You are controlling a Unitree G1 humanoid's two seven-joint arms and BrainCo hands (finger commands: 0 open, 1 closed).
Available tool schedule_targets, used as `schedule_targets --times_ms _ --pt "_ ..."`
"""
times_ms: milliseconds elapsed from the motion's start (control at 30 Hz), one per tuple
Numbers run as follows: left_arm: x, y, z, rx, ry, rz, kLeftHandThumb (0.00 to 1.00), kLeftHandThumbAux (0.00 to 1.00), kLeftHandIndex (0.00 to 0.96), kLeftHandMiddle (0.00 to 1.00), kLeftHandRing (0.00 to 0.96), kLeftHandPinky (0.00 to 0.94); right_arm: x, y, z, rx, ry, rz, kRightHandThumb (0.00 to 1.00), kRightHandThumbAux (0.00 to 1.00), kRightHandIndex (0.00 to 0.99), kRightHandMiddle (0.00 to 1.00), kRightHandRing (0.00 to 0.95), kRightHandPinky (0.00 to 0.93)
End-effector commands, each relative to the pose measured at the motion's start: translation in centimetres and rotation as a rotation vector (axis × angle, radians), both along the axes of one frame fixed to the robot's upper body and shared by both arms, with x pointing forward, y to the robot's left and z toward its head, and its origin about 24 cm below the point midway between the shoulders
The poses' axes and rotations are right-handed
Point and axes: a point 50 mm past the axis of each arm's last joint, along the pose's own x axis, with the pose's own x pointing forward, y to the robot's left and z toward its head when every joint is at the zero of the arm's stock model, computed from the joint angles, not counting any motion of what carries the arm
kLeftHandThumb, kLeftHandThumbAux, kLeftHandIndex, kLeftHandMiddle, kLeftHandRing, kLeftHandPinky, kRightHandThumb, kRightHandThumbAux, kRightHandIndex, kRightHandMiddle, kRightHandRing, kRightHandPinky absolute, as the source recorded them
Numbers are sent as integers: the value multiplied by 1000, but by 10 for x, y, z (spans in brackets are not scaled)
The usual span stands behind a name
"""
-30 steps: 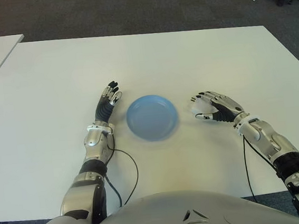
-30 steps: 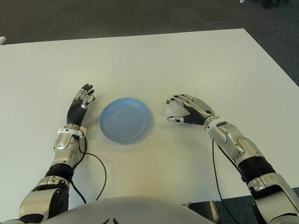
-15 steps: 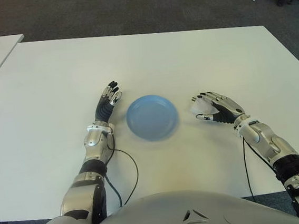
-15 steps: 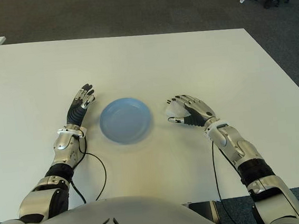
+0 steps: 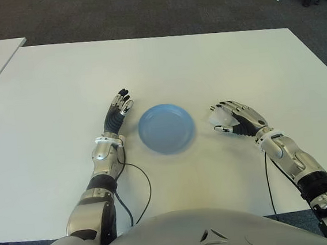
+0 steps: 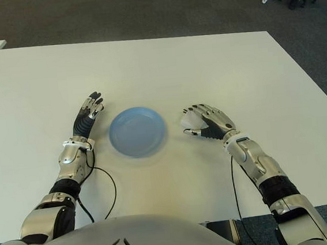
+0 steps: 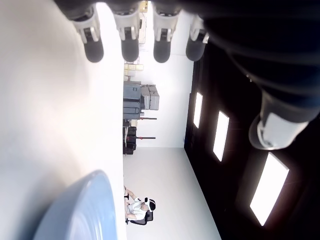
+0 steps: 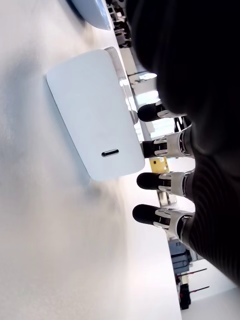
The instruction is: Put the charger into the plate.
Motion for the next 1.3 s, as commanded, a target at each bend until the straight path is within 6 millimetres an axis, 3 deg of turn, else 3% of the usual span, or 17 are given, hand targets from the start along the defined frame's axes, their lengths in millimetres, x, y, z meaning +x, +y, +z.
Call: schedule_targets --times_ms 33,1300 --pt "-11 3 -14 -7 74 1 0 478 0 69 58 47 -4 2 -10 -19 36 -11 284 118 0 0 0 0" --pt "-12 1 -14 -13 72 3 0 482 0 71 61 57 -2 6 -16 -87 -41 -65 288 186 0 0 0 0"
